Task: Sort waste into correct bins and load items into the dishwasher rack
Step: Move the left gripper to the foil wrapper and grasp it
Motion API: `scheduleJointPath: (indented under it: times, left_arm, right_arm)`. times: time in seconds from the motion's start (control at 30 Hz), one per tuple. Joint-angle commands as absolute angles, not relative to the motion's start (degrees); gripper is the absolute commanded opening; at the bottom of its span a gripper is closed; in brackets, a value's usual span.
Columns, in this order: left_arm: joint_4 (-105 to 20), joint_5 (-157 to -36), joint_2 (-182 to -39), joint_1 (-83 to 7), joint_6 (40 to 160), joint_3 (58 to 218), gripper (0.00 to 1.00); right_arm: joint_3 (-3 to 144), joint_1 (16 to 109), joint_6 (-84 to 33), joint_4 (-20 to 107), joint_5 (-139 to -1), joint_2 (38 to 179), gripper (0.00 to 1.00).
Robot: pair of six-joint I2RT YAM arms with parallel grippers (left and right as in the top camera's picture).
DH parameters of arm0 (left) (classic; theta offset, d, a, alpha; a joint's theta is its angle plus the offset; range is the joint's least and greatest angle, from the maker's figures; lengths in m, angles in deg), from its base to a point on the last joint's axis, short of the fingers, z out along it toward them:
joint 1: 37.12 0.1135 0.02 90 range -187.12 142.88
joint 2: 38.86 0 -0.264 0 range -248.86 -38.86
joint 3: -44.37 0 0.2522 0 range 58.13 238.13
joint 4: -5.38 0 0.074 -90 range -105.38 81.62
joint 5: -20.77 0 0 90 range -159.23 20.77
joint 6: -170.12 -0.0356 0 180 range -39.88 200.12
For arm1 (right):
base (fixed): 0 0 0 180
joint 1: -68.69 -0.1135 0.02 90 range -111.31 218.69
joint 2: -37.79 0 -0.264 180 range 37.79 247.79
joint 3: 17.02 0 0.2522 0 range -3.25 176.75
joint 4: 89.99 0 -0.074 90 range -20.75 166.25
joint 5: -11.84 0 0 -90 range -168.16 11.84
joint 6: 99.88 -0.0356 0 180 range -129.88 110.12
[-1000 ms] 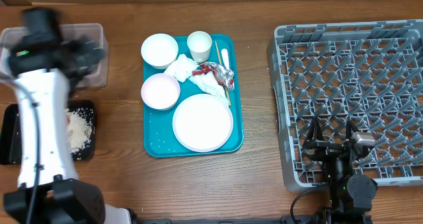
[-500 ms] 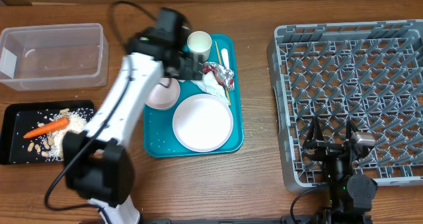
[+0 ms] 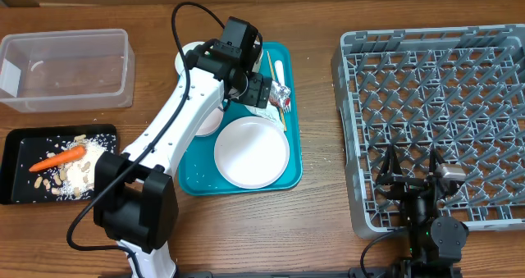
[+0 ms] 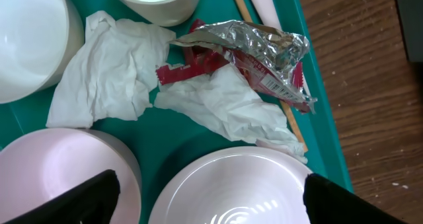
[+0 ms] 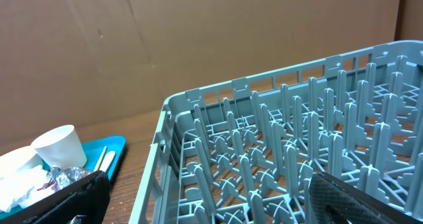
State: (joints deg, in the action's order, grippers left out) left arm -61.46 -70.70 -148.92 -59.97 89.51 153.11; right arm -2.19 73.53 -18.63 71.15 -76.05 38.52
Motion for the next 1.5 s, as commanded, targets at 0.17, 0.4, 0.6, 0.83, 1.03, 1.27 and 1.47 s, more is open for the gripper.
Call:
scheduleJointPath:
  times: [0.17, 0.4, 0.6, 0.83, 1.03, 1.27, 1.47]
  left_arm:
    - [-58.3, -69.9, -148.7, -60.0, 95.1, 154.1, 1.0]
    - [-55.8, -74.2, -149.6, -60.2, 104.5, 154.1, 1.0]
    - [-55.0, -75.6, -153.8, -60.6, 122.9, 154.1, 1.0]
    - [-51.4, -78.7, -157.1, -61.2, 123.4, 154.1, 0.99]
    - [-47.7, -77.4, -157.3, -61.2, 124.4, 154.1, 0.93]
    - [-45.8, -76.3, -159.6, -62.6, 129.5, 154.1, 0.91]
    - [-43.9, -76.2, -161.3, -63.4, 129.9, 154.1, 0.91]
  right_arm:
    - [-2.8, 73.6, -18.8, 71.6, -76.4, 38.0, 1.0]
    - [-2.8, 73.6, -18.8, 71.6, -76.4, 38.0, 1.0]
    - [-2.8, 73.6, -18.8, 71.6, -76.4, 38.0, 1.0]
    - [-2.8, 73.6, -18.8, 71.6, -76.4, 38.0, 1.0]
    - [-2.8, 73.6, -18.8, 71.6, -76.4, 38.0, 1.0]
    - [-2.8, 73.6, -18.8, 71.6, -76.4, 38.0, 1.0]
    - [-2.8, 73.6, -18.8, 71.6, -76.4, 38.0, 1.0]
